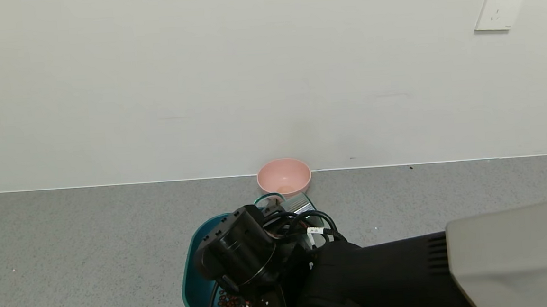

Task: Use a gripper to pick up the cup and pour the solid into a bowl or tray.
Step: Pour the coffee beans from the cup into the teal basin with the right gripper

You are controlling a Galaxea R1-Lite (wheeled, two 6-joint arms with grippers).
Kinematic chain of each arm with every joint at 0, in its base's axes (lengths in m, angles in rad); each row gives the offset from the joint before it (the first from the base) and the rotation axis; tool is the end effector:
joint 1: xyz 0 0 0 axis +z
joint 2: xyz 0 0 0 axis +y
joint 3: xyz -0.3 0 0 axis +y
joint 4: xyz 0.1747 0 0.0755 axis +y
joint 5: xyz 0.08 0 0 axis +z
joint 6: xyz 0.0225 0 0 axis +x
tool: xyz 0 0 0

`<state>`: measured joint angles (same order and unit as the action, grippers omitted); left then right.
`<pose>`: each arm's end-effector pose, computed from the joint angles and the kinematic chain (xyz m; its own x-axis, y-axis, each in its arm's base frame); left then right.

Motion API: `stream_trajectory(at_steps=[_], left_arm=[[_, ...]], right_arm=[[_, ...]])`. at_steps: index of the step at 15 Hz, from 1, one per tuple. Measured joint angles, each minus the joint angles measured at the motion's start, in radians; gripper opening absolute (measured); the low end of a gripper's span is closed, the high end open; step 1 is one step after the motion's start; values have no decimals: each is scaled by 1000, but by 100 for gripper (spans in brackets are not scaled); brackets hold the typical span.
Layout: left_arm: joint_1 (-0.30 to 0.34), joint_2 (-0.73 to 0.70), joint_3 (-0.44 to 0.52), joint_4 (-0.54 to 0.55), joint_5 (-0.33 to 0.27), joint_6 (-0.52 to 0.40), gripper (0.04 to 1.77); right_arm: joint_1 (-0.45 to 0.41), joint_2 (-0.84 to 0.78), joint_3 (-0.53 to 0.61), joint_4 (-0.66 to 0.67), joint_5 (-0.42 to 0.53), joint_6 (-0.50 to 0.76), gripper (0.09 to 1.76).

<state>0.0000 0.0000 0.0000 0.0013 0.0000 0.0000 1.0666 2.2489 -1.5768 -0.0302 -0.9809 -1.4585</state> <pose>-0.0228 0.0000 0.0754 1.0000 0.0000 -0.0013 0.0000 1.0000 0.0000 0.2318 0.3815 0.1285 0.9428 -0.0113 -0.3331 -0.3060 -0.4255 -0.8517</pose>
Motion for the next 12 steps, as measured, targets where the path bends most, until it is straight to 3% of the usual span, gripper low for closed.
stream_trajectory(at_steps=[8,12], left_arm=[[0,0,0,0,0,0,175],[0,0,0,0,0,0,175]], right_arm=[[-12,-16,9,-1,9,50,138],[-15,-29,15,0,36,136,138]])
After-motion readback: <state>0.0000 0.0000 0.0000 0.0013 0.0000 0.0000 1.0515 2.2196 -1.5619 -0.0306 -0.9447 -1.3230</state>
